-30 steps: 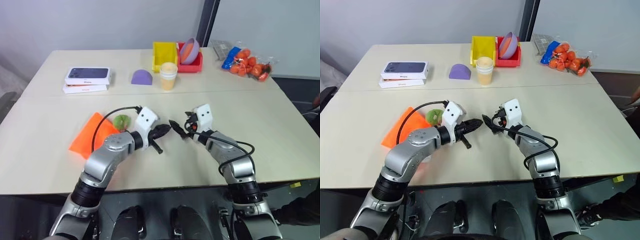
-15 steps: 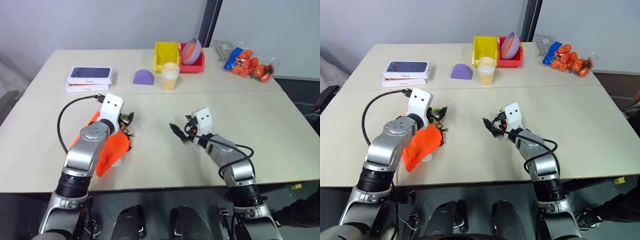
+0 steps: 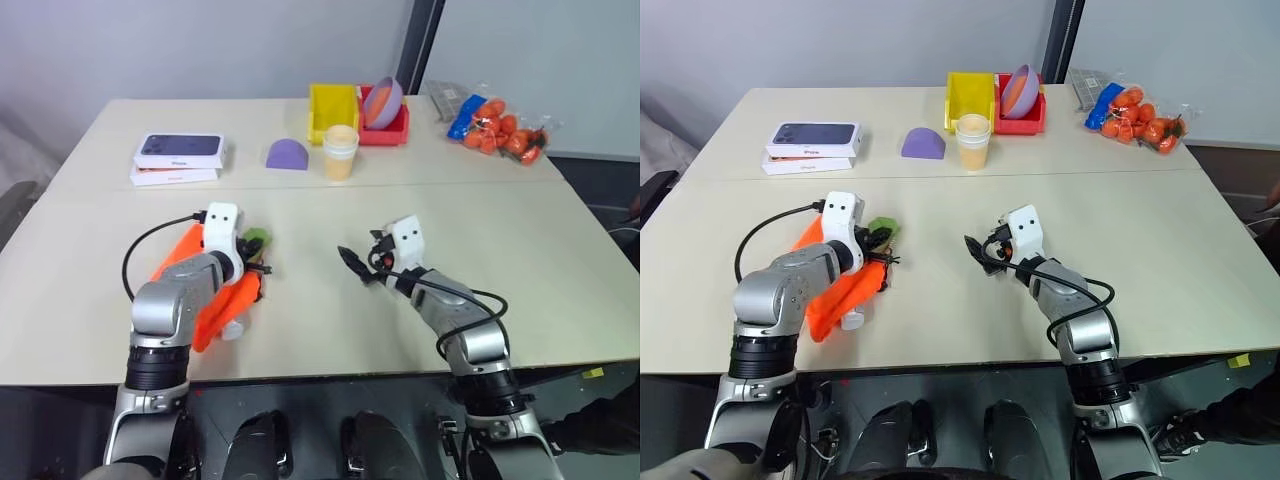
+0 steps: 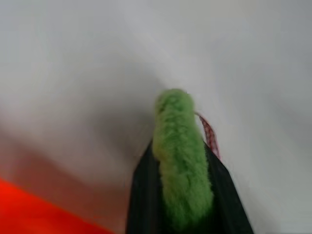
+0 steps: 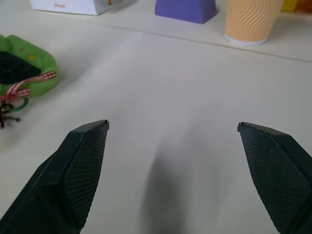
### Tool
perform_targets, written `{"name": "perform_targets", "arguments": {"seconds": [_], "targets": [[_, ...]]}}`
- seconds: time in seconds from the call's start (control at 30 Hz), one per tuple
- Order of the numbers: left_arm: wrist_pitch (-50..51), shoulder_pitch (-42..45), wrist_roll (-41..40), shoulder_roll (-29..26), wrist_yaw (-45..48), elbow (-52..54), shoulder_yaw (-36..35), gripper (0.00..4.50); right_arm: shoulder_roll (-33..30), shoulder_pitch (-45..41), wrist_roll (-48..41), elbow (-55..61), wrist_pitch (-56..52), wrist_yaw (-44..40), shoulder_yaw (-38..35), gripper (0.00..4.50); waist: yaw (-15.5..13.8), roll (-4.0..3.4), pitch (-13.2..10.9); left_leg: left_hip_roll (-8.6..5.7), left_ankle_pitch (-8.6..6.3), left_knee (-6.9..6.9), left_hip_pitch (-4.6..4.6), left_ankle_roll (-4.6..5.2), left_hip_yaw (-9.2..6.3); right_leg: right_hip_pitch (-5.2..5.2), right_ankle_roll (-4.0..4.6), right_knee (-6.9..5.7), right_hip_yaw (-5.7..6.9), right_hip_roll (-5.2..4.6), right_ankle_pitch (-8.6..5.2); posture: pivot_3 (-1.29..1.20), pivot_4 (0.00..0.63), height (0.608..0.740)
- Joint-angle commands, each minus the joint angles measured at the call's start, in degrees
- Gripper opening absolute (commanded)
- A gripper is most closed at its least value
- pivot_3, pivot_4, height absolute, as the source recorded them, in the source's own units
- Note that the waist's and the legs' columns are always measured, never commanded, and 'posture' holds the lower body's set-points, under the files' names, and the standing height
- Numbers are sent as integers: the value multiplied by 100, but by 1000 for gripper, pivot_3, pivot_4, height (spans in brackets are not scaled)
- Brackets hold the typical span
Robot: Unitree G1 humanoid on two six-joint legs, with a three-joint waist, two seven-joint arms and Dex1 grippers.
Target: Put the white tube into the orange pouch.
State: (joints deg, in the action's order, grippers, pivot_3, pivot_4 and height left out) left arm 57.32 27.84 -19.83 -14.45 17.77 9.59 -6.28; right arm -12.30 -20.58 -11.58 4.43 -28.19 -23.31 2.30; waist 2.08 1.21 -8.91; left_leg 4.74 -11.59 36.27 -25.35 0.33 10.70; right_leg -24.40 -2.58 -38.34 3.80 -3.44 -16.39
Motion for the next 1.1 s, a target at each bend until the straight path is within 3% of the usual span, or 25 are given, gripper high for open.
{"name": "perform_targets", "arguments": {"seconds": [0.03, 0.27, 0.37, 0.47, 0.53, 0.77, 0.93, 1.1], "targets": [[100, 184, -439, 137, 349, 413, 213, 24, -76, -80, -69, 191, 187, 84, -277, 4391, 0, 0, 0, 0, 0, 0, 0, 0, 0, 0, 0, 0, 0, 0, 0, 0, 150, 740], [-62, 263, -565, 175, 1068, 371, 1310, 24, -229, -148, -57, 97, 282, 176, -564, 4391, 7, 0, 0, -1, 0, 2, 3, 0, 0, 2, 0, -2, -1, 4, 0, 0, 150, 740], [-206, 242, -585, 125, 1210, 278, 1328, 24, -240, -99, -70, 162, 253, 191, -578, 4391, 42, 0, 0, 2, 2, 0, 4, -3, -1, 2, 0, -3, -2, 9, 0, 0, 150, 740], [-373, 133, -669, -129, 1441, 300, 1135, 931, -265, -8, -125, 294, 153, 175, -614, 4391, 41, 0, 0, 4, 4, 0, 6, -6, -3, 1, 0, -6, -3, 12, 0, 0, 150, 740], [-680, -16, -597, -477, 1623, 327, 981, 1856, -309, 35, -275, 384, 13, 58, -661, 4445, 39, 0, 0, 5, 4, 0, 6, -6, -4, 1, 0, -6, -3, 12, 0, 0, 150, 740], [-1705, -460, -532, -1378, 1885, 16, 2, 1856, -682, 108, -632, 635, -429, -466, -546, 4445, 12, -1, 0, 2, 2, 0, 5, -3, -4, 1, 1, -5, -4, 4, 0, 0, 150, 740], [-2012, -718, -584, -1658, 2023, -184, -408, 1856, -855, 92, -852, 874, -774, -860, -275, 4445, 25, -1, 0, 1, -3, 0, 5, 6, -2, 1, 1, -3, -3, -3, 0, 0, 150, 740], [-2449, -1062, -539, -1897, 2109, -215, -742, 1856, -512, -146, -948, 940, -1273, -729, 198, 4445, 35, -1, 0, 2, -4, -2, 5, 6, -3, 0, 2, -3, -2, -3, 0, 0, 150, 740]]}}
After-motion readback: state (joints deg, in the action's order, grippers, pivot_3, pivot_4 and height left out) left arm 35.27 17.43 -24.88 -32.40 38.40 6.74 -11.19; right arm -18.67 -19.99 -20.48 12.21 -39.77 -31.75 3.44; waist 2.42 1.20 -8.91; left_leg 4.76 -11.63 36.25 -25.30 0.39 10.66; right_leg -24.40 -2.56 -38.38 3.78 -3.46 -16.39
